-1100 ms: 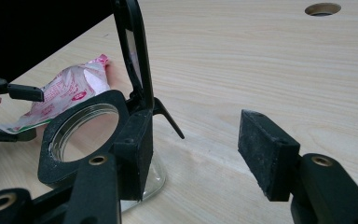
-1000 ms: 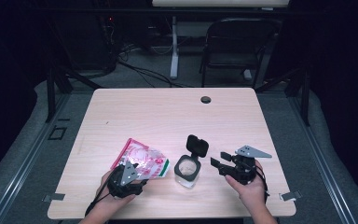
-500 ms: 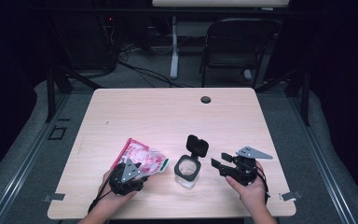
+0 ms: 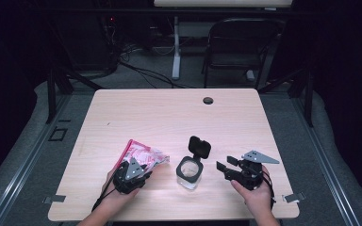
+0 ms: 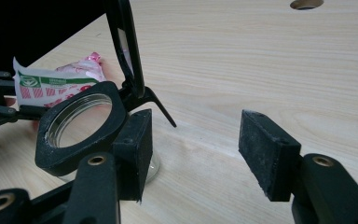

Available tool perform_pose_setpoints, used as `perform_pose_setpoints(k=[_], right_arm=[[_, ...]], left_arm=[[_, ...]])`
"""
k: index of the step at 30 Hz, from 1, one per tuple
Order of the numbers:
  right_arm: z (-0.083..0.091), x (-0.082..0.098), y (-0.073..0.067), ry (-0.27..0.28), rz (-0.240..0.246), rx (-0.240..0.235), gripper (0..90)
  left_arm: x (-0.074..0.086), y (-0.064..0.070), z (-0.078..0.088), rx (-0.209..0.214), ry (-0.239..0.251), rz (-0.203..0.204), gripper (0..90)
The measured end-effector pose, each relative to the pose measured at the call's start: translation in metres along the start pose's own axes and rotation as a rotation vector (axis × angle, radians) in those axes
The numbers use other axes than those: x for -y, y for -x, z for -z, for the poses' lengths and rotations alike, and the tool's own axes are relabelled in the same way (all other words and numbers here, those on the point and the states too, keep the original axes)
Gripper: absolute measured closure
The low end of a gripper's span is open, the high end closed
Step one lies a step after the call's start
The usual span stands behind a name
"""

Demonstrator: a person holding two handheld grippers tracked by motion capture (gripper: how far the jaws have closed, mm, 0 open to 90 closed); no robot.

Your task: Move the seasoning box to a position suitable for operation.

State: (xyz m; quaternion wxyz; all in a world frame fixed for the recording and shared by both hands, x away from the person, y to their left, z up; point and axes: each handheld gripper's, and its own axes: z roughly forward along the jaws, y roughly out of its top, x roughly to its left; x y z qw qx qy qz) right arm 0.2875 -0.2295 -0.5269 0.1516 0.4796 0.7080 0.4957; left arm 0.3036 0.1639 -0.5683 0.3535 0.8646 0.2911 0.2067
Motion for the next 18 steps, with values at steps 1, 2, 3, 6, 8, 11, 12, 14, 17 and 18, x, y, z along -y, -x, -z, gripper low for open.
perform_pose_setpoints(k=[1,2,3,6,8,11,12,14,17,18], right_arm=[[0.001,0.000,0.000,-0.004,0.002,0.006,44.6],[0.002,0.001,0.001,0.000,-0.002,0.006,44.6],[0.003,0.001,0.001,0.001,-0.004,0.007,44.6],[0.005,0.003,0.001,0.002,-0.007,0.012,44.6],[0.006,0.004,0.002,0.002,-0.008,0.015,44.6],[0.008,0.005,0.003,0.004,-0.013,0.020,44.6],[0.009,0.006,0.003,0.008,-0.018,0.019,44.6],[0.010,0.006,0.004,0.000,-0.017,0.025,44.6],[0.010,0.007,0.004,0.003,-0.022,0.025,44.6],[0.010,0.007,0.004,0.001,-0.022,0.025,44.6]], left_arm=[[-0.001,-0.001,0.000,0.008,-0.005,0.005,67.9],[-0.001,-0.002,0.000,0.009,-0.008,0.011,69.3],[-0.002,-0.003,-0.001,0.019,-0.007,0.021,71.8],[-0.003,-0.006,-0.002,0.030,-0.010,0.044,76.8],[-0.003,-0.008,-0.002,0.039,-0.011,0.064,78.3],[-0.004,-0.011,-0.002,0.042,-0.019,0.076,83.0],[-0.004,-0.011,-0.002,0.047,-0.017,0.083,84.4],[-0.004,-0.013,-0.003,0.046,-0.019,0.090,87.4],[-0.004,-0.014,-0.004,0.048,-0.025,0.096,88.6],[-0.005,-0.015,-0.004,0.050,-0.029,0.098,89.0]])
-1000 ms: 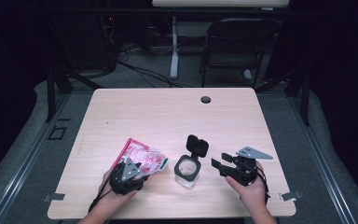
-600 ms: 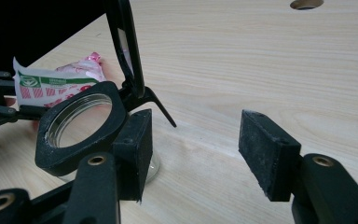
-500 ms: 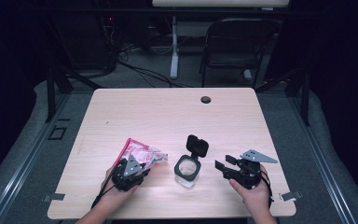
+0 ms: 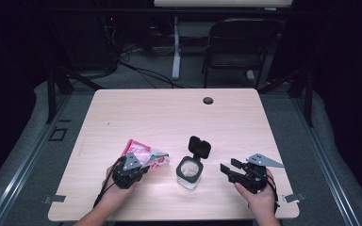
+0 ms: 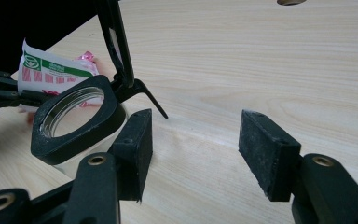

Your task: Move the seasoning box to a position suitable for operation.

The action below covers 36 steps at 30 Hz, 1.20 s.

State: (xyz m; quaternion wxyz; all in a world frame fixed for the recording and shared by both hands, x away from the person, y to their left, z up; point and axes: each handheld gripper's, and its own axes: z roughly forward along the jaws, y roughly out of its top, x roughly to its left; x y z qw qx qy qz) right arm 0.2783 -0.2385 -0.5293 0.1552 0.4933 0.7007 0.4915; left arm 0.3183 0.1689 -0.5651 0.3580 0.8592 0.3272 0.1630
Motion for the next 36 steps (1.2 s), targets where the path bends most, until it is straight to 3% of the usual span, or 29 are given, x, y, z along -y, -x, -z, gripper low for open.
perform_pose_setpoints(k=[20,29,36], right_arm=[[0.003,0.002,0.002,-0.001,-0.012,0.004,44.6],[0.003,0.002,0.004,0.000,-0.017,0.004,44.6],[0.002,0.002,0.005,0.006,-0.025,0.001,44.6]], left_arm=[[-0.004,-0.001,0.004,0.007,-0.005,-0.002,90.0],[-0.005,-0.003,0.011,0.003,0.019,-0.005,90.0],[-0.008,-0.011,0.022,0.005,0.057,0.024,90.0]])
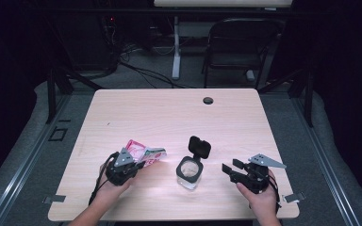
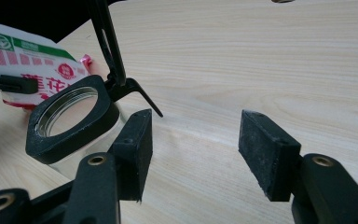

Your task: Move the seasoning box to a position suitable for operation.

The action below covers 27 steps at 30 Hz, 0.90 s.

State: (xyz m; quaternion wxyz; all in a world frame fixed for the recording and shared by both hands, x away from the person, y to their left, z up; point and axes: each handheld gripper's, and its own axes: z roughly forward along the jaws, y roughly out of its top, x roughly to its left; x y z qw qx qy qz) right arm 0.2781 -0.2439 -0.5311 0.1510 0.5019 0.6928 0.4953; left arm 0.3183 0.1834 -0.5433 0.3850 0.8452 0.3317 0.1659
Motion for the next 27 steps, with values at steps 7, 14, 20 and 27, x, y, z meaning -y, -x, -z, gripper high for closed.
perform_pose_setpoints(k=[7,14,20,27], right_arm=[[-0.001,-0.001,0.000,0.000,0.002,0.004,44.6],[-0.003,-0.002,0.000,0.000,-0.003,-0.001,44.6],[-0.005,-0.003,0.000,-0.005,0.000,-0.004,44.7],[-0.009,-0.004,-0.001,-0.005,-0.002,-0.013,44.6]], left_arm=[[-0.003,-0.012,0.013,-0.012,0.035,0.028,90.0],[-0.010,-0.019,0.021,-0.022,0.035,0.020,90.0],[-0.016,-0.029,0.033,-0.047,0.064,0.047,90.0],[-0.022,-0.041,0.046,-0.080,0.101,0.073,90.0]])
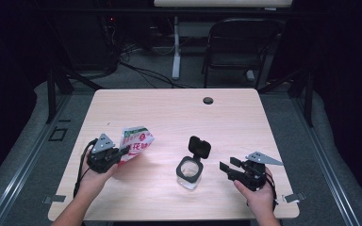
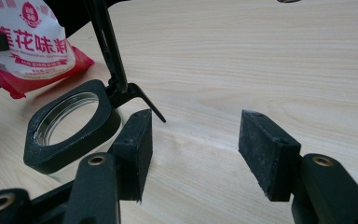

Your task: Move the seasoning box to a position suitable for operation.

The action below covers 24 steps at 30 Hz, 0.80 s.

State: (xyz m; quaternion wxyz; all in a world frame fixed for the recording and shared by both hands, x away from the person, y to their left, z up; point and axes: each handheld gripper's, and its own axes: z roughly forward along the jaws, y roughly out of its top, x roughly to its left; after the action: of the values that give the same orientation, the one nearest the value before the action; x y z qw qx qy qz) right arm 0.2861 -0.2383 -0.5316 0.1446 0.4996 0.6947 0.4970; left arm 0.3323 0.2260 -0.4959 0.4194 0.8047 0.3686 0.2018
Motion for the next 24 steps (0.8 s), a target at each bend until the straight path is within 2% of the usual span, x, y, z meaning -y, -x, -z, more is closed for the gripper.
perform_pose_setpoints(k=[4,11,17,24], right_arm=[[-0.002,-0.001,0.000,0.002,0.000,-0.005,44.7],[-0.005,-0.002,-0.001,-0.002,0.002,-0.013,44.6],[-0.007,-0.003,-0.001,-0.004,0.005,-0.019,44.7],[-0.009,-0.004,-0.002,-0.004,0.006,-0.020,44.7]], left_arm=[[-0.004,-0.005,0.006,-0.010,0.015,0.019,90.0],[-0.010,-0.005,0.011,-0.025,0.027,0.016,90.0],[-0.017,-0.002,0.016,-0.029,0.051,0.015,90.0],[-0.026,0.008,0.017,-0.008,0.070,-0.004,90.0]])
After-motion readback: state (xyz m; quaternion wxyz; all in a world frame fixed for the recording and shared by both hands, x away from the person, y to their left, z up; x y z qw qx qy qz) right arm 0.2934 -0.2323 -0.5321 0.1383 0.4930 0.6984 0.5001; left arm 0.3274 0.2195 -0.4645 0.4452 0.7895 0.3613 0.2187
